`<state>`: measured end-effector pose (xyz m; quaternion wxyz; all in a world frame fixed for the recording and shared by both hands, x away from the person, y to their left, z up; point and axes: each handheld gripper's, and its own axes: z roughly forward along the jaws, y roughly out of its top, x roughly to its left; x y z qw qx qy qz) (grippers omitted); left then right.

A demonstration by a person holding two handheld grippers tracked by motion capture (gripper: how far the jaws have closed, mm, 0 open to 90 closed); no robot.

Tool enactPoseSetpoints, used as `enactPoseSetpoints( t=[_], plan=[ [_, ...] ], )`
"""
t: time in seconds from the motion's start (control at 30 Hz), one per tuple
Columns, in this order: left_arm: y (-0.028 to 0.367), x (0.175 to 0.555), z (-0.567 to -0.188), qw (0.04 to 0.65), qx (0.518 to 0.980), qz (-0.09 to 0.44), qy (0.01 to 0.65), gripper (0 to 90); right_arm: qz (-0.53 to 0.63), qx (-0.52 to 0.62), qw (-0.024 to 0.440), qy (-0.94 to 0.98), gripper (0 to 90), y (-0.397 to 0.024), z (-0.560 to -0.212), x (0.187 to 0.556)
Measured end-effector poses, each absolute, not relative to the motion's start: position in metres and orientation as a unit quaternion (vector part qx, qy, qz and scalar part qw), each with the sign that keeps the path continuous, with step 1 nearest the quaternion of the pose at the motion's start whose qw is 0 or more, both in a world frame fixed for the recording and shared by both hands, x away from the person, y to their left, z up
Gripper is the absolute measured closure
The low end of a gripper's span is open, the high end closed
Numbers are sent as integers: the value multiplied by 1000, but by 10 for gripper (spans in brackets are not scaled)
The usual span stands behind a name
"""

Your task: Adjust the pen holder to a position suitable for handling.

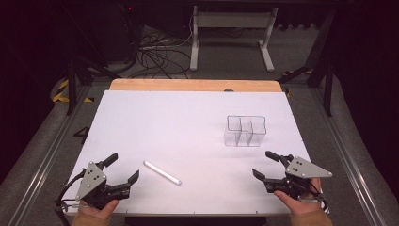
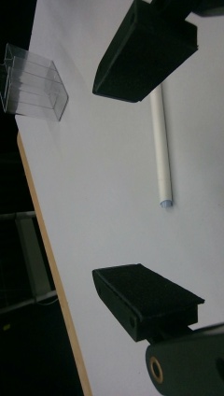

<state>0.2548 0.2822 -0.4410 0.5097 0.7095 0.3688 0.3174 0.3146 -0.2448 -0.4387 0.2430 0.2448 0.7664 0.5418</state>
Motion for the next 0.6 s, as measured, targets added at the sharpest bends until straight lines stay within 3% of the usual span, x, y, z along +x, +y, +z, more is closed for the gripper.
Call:
enactPoseSetpoints(
  t=[0.6],
  plan=[
    [284, 254, -441, 513, 697, 325, 380, 106, 545, 246, 243, 764, 241, -246, -437, 314]
  ],
)
